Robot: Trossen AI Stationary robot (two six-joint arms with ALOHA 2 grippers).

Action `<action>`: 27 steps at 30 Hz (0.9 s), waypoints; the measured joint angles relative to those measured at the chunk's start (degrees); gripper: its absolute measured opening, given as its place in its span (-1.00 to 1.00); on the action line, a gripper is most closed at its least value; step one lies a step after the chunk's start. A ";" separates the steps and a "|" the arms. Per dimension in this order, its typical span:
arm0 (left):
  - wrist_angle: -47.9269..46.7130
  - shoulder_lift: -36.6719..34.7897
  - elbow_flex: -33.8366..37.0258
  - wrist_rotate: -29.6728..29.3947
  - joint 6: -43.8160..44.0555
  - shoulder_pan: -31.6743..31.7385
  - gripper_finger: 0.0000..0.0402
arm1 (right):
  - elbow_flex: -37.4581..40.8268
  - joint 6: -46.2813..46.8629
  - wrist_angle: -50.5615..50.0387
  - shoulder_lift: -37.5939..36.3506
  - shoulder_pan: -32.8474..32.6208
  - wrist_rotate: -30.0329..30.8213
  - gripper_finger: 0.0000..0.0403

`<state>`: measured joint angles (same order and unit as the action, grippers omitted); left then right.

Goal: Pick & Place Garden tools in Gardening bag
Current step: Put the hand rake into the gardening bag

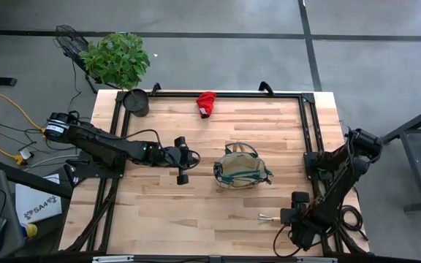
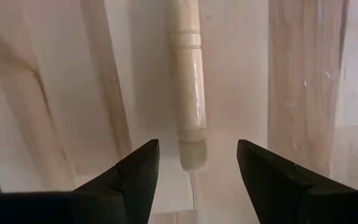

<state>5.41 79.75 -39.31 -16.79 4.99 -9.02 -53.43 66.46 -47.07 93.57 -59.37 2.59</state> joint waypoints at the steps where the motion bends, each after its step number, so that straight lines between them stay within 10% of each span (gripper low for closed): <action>1: 0.00 0.00 0.00 0.23 0.00 0.01 -0.98 | 0.00 0.13 0.24 0.53 0.00 0.06 0.03; 27: 0.52 0.00 0.00 1.83 1.31 0.00 -0.98 | -0.09 1.22 4.20 4.90 0.15 0.21 -0.25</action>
<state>5.93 79.75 -39.31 -14.96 6.31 -9.02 -53.52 67.68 -42.87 98.48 -59.22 2.81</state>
